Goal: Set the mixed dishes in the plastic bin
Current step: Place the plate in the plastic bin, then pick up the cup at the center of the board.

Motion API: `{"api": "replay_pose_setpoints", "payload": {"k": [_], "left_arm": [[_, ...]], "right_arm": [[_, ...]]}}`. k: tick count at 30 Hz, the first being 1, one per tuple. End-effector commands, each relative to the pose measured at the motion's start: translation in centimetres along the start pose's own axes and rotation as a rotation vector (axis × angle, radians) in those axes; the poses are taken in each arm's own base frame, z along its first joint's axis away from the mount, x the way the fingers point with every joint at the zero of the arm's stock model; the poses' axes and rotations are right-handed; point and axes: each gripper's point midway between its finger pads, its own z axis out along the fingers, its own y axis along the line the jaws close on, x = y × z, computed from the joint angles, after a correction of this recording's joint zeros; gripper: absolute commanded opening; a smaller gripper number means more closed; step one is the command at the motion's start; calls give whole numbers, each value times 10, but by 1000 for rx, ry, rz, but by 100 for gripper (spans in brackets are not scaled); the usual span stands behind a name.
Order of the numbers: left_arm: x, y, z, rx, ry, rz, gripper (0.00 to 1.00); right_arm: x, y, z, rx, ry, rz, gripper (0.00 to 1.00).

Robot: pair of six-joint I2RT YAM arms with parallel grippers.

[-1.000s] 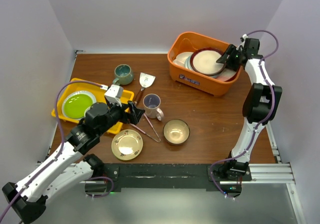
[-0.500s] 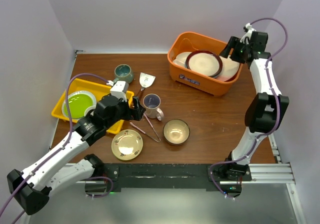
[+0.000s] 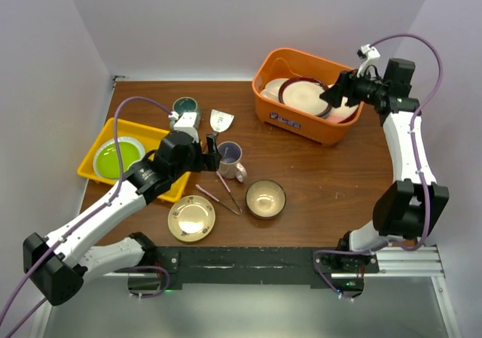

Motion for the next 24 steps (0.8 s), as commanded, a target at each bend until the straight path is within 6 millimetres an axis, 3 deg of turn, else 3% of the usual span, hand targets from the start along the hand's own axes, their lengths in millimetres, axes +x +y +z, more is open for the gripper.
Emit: {"api": "replay_pose_setpoints", "payload": {"k": [1, 5, 11, 13, 17, 24], "left_arm": [[-20, 5, 10, -80, -36, -46, 93], [-24, 6, 23, -129, -27, -43, 92], [-25, 4, 47, -170, 5, -19, 91], [-20, 5, 55, -186, 28, -8, 89], [-17, 9, 66, -230, 52, 11, 83], [-4, 15, 85, -270, 105, 54, 64]], "right_arm": [[-7, 59, -24, -219, -60, -149, 74], [2, 87, -39, -304, -71, -193, 74], [37, 102, -45, -385, -25, -180, 74], [40, 107, -48, -396, -45, -202, 75], [57, 113, -51, -428, -54, -209, 77], [69, 120, -54, -459, -79, -237, 78]]}}
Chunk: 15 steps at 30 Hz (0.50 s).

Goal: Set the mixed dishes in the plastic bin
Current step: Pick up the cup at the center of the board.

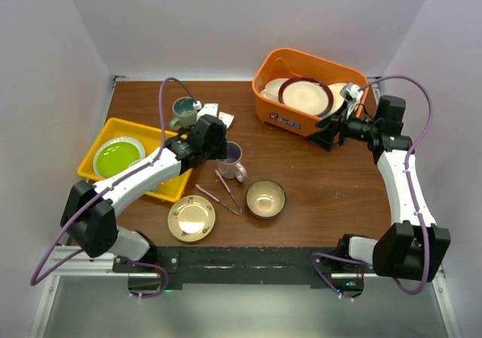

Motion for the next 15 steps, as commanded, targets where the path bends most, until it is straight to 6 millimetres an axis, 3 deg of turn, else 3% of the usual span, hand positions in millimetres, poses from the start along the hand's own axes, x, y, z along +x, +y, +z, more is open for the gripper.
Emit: {"api": "replay_pose_setpoints", "payload": {"k": [1, 15], "left_arm": [[-16, -1, 6, -28, -27, 5, 62], [10, 3, 40, -101, 89, 125, 43]], "right_arm": [[-12, 13, -1, -52, -51, -115, 78], [-2, 14, 0, -71, -52, -123, 80]]}}
